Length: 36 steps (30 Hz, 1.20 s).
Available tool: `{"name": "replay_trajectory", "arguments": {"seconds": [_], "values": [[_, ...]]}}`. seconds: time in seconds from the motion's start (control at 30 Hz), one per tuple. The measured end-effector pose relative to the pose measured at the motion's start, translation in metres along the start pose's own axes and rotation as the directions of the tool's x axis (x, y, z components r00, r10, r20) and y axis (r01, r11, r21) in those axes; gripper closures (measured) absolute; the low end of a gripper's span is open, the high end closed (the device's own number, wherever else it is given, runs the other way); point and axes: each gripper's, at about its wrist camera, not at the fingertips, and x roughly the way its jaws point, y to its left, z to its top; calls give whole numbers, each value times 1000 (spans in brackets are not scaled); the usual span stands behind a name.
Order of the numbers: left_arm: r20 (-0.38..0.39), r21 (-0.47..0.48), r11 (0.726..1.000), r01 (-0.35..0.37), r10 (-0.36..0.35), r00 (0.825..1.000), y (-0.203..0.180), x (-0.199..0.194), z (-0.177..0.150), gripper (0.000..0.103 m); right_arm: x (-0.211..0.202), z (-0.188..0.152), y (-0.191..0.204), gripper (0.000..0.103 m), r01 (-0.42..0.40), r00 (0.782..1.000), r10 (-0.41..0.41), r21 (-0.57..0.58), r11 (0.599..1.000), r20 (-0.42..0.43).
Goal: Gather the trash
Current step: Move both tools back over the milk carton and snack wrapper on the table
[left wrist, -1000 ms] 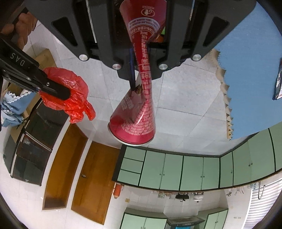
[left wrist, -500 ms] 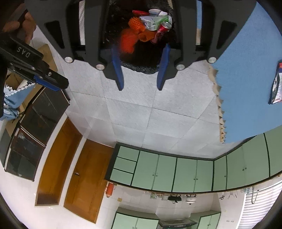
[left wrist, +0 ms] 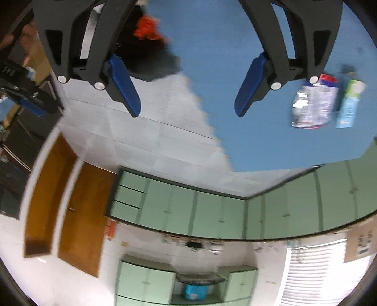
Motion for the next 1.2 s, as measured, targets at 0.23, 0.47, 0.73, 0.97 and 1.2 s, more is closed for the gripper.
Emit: {"name": "replay_trajectory", "arguments": {"seconds": [0.23, 0.47, 0.73, 0.97, 1.2], "values": [[19, -92, 979, -184, 187, 982, 90, -31, 7, 23, 26, 9, 69, 7, -112, 994, 112, -53, 992, 8], [15, -115, 944, -308, 311, 950, 146, -55, 7, 23, 58, 7, 147, 7, -213, 977, 213, -118, 970, -14], [-20, -151, 909, -389, 391, 920, 201, -67, -7, 23, 99, -11, 223, 9, -297, 954, 283, -174, 939, -100], [-57, -162, 892, -422, 419, 906, 230, -61, -16, 23, 129, -26, 261, 15, -327, 941, 295, -217, 920, -167], [-75, -170, 888, -428, 421, 904, 246, -54, -22, 23, 154, -37, 288, 21, -317, 941, 276, -228, 921, -196]]}}
